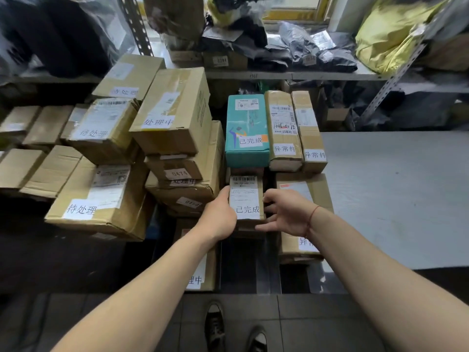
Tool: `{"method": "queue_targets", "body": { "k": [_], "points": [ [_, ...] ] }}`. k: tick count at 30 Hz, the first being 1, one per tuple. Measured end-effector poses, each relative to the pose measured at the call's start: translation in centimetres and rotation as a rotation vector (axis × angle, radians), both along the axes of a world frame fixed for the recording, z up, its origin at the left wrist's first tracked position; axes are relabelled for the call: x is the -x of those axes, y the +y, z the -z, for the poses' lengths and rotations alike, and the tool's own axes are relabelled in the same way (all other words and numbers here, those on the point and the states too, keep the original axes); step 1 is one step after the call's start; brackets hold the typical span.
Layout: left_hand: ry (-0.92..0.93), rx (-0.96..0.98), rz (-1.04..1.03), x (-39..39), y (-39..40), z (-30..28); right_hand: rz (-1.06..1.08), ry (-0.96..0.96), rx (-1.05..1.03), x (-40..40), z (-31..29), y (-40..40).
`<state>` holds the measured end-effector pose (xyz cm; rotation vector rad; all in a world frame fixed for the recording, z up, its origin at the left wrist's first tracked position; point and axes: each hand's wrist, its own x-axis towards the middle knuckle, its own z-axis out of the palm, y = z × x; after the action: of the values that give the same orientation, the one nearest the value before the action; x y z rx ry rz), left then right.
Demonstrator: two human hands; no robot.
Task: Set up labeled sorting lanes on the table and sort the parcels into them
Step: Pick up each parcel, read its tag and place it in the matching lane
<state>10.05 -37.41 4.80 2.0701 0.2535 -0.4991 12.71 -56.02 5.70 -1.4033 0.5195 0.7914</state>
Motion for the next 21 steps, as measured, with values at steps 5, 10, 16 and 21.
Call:
{"method": "queue_targets", "body": {
  "k": [5,10,16,21],
  "points": [
    [0.026,-0.005,0.008,-0.1,-0.3,0.6,0.053,0.037,-0.001,-0.3,0.4,1.0],
    [0.031,0.004,0.029,-0.4,-0.1,0.4,0.090,0.031,-0.004,-0.1,0.4,1.5],
    [0.025,-0.019,0.070,-0.1,0.0,-0.4,0.117,0.032,-0.027,0.3,-0.3,1.8],
    [-0.010,-0.028,0.114,0.6,0.1,-0.6,0.120,-0.020,0.026,0.9,-0.7,2.3]
  ]
}}
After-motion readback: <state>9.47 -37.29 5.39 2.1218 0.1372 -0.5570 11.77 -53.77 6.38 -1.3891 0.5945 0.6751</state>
